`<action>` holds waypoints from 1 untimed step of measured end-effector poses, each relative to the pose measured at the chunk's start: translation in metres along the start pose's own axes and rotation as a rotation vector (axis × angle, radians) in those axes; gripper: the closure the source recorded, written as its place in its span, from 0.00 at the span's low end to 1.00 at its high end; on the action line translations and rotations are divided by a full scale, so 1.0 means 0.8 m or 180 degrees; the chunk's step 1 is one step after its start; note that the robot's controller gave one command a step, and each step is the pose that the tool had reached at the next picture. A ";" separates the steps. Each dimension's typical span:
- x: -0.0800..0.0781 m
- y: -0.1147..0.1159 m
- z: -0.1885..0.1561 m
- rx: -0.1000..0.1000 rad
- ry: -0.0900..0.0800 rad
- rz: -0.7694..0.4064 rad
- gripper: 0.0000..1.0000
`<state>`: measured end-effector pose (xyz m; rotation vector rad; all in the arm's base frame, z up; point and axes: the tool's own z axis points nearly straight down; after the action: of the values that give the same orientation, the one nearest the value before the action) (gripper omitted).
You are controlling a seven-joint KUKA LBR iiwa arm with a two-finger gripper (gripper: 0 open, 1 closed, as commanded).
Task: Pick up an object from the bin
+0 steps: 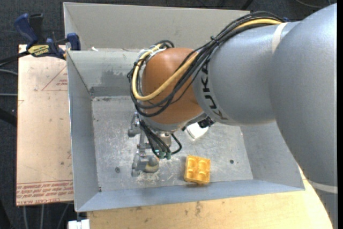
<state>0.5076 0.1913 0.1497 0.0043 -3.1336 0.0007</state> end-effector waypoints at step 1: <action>-0.003 -0.001 -0.005 -0.0004 -0.0022 0.0010 0.00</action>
Offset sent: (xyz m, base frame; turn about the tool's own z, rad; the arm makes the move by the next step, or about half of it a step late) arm -0.0163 -0.0399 -0.0632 -0.2882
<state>0.5097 0.1905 0.1536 -0.0005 -3.1403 -0.0014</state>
